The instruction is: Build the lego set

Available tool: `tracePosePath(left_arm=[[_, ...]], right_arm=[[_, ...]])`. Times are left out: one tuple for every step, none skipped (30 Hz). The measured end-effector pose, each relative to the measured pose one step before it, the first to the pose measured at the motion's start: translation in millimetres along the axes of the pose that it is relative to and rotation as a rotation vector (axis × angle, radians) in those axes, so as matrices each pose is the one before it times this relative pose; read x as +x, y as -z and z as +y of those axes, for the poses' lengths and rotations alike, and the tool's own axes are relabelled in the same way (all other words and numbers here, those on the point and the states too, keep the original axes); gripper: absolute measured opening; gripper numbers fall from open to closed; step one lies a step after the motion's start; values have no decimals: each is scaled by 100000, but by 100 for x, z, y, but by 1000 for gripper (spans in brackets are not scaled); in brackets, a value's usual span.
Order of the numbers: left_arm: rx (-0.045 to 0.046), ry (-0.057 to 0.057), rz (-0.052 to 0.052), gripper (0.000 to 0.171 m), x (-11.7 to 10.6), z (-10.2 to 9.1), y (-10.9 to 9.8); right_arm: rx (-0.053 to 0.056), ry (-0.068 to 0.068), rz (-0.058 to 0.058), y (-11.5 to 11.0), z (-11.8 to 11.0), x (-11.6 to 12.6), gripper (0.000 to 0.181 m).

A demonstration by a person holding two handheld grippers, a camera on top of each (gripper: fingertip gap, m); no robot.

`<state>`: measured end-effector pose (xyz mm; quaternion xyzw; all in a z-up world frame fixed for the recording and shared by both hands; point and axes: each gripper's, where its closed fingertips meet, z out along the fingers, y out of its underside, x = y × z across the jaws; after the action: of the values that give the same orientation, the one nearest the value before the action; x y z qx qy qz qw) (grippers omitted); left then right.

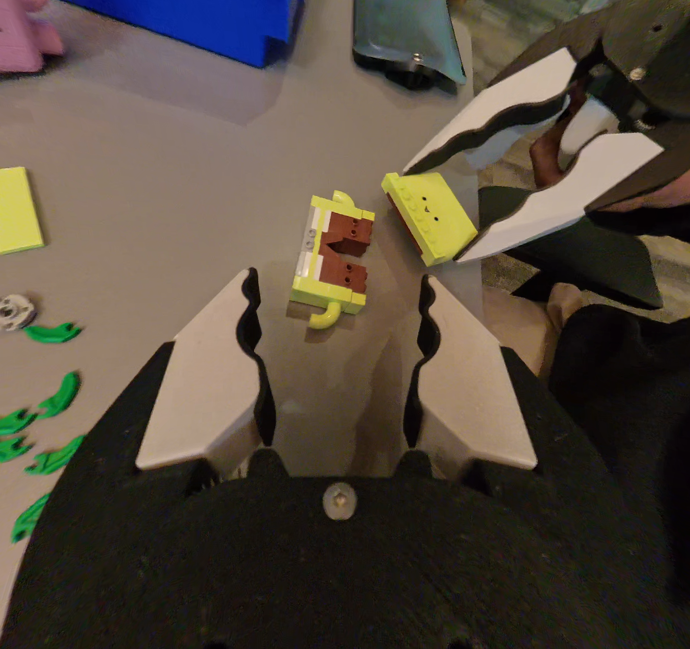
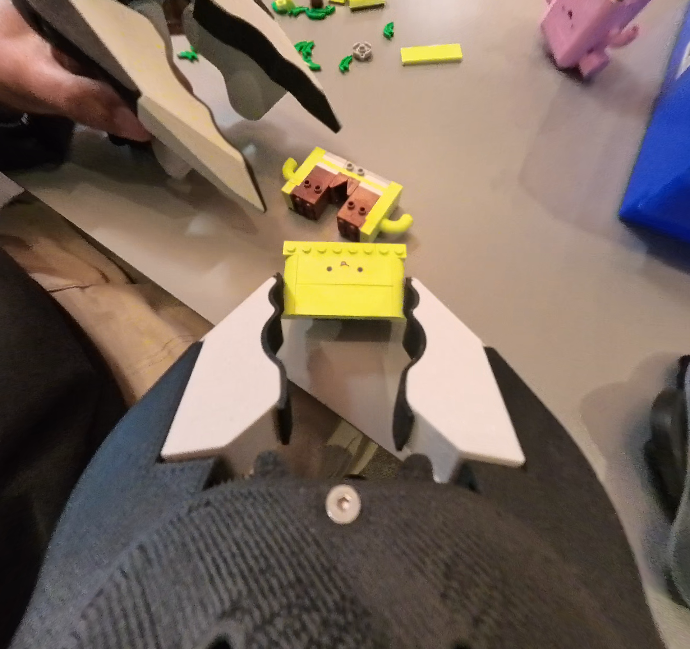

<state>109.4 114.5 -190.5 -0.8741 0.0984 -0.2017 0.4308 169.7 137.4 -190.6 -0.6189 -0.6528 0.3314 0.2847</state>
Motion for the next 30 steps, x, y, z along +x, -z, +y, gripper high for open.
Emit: tracePosePath(left_arm=[[-162, 124, 1576, 85, 363, -20, -169], [-81, 292, 1381, 85, 327, 29, -79], [-409, 295, 1078, 84, 295, 108, -36], [-623, 425, 1154, 84, 333, 180, -27], [-410, 602, 1022, 84, 354, 181, -15], [167, 552, 1048, 83, 408, 127, 20], [278, 638, 1859, 81, 580, 116, 23], [17, 733, 1839, 80, 597, 161, -37], [46, 449, 1354, 79, 549, 134, -92], [-148, -127, 1577, 78, 588, 152, -117], [-741, -503, 1372, 77, 526, 190, -144], [-1254, -986, 514, 76, 336, 219, -147], [-840, -1313, -1068, 75, 32, 107, -89], [-147, -1184, -1274, 74, -74, -4, -15], [329, -446, -730, 74, -120, -65, 35], [634, 677, -262, 73, -157, -86, 83], [997, 1676, 265, 72, -161, -105, 106], [1265, 2156, 414, 72, -181, -136, 123], [1379, 2118, -200, 71, -255, -165, 140], [1309, 1635, -587, 70, -253, -149, 120], [1053, 1149, -441, 69, -188, -135, 90], [649, 1010, -420, 69, -152, -73, 56], [280, 784, -196, 68, -101, -28, 24], [76, 515, 44, 68, -48, -1, 4], [-75, 392, -266, 68, -79, 17, -8], [-74, 111, -523, 68, -65, 13, -12], [3, -317, -509, 68, -28, 4, -8], [0, -557, -592, 68, -16, 5, 1], [-61, -534, -436, 68, 12, 22, -4], [-77, -345, -330, 68, -4, 14, -1]], right_arm=[[423, -2666, -1480, -34, 189, 45, 63], [374, -1668, -828, -72, 101, 55, 63], [288, -610, -180, -85, 58, 83, 63], [108, 173, 273, -105, 32, 92, 63], [-67, 663, 690, -107, 38, 135, 63], [-178, 819, 842, -94, 31, 166, 63], [-56, 602, 705, -44, -8, 185, 63], [200, 177, 461, 2, -87, 185, 63], [494, -186, 104, 71, -176, 153, 63], [798, -245, 52, 123, -264, 155, 63], [928, 29, 120, 143, -310, 161, 63], [965, 379, -264, 132, -344, 92, 63], [1106, 651, -1157, 100, -391, -43, 63], [968, 669, -1877, 5, -383, -165, 63], [731, 916, -3013, -104, -399, -333, 63], [757, 1321, -3615, -174, -418, -436, 63], [798, 1820, -3949, -244, -412, -489, 63], [777, 2236, -4067, -290, -318, -446, 63], [306, 2345, -2645, -318, -107, -115, 63], [-452, 2006, -1055, -327, 112, 239, 63], [-609, 1456, -1316, -290, 158, 231, 63], [19, 862, -2439, -254, 46, 79, 63], [336, 286, -2603, -217, -38, 41, 63], [-39, 155, -2562, -215, -39, 30, 63], [-505, 359, -1969, -205, -12, 97, 63], [-581, 867, -1340, -185, -31, 128, 63], [-475, 1043, -1327, -188, -47, 69, 63], [-797, 645, -1145, -195, 25, 70, 63], [-994, 456, -955, -211, 94, 61, 63], [-776, 658, -794, -206, 83, 20, 63]])
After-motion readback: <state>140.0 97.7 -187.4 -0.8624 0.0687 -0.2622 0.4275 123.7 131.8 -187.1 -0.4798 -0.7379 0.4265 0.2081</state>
